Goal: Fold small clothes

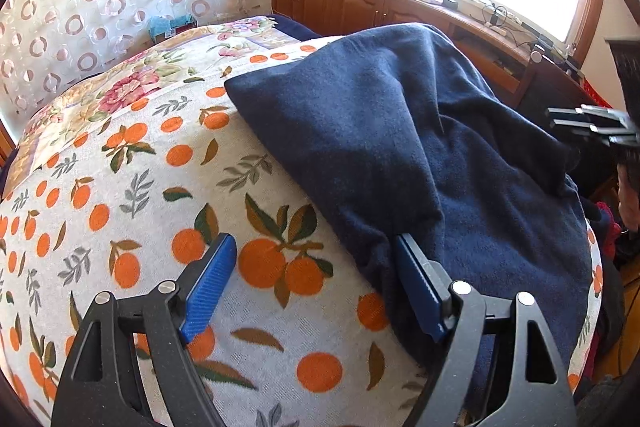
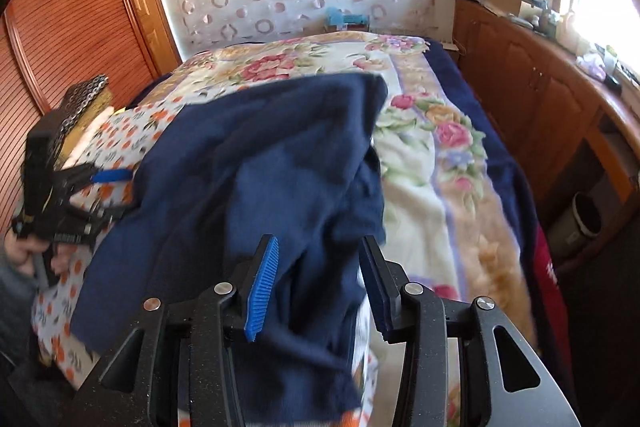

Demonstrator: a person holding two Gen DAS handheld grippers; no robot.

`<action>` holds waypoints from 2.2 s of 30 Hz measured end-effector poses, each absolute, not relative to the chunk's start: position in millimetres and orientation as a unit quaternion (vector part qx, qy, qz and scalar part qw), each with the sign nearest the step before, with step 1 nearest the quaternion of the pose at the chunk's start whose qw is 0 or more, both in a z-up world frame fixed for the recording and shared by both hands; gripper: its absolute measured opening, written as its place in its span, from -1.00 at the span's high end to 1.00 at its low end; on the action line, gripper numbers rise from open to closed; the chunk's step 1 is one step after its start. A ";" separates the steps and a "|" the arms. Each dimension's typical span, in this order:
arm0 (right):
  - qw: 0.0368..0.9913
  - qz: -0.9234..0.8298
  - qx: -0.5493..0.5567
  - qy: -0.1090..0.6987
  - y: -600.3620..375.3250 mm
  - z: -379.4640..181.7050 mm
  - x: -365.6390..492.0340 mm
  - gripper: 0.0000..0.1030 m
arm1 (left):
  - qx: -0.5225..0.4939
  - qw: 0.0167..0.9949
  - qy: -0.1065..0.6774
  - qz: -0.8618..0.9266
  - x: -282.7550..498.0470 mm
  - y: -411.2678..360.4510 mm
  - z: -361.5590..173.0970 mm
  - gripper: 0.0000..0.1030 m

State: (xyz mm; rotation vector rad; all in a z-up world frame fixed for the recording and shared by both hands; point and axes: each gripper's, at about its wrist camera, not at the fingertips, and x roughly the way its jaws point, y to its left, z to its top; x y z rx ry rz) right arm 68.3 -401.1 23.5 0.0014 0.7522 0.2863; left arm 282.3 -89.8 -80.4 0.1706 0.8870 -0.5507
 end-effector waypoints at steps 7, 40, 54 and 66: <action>0.913 0.136 0.018 0.385 -432.6 5.2 50.1 0.13 | 0.051 0.876 0.408 -0.250 256.1 -71.3 -62.7 -0.57; 0.925 0.128 0.029 0.357 -439.1 -18.1 -34.6 0.93 | 0.025 0.856 0.431 -0.286 152.8 -103.6 -73.8 -0.13; 0.933 0.138 0.023 0.331 -437.1 -10.6 -44.3 0.92 | 0.001 0.856 0.403 -0.324 147.1 -115.1 -39.4 0.73; 0.942 0.201 -0.042 0.265 -385.1 4.7 -67.8 -0.26 | -0.002 0.869 0.364 -0.336 166.8 -129.2 11.8 0.73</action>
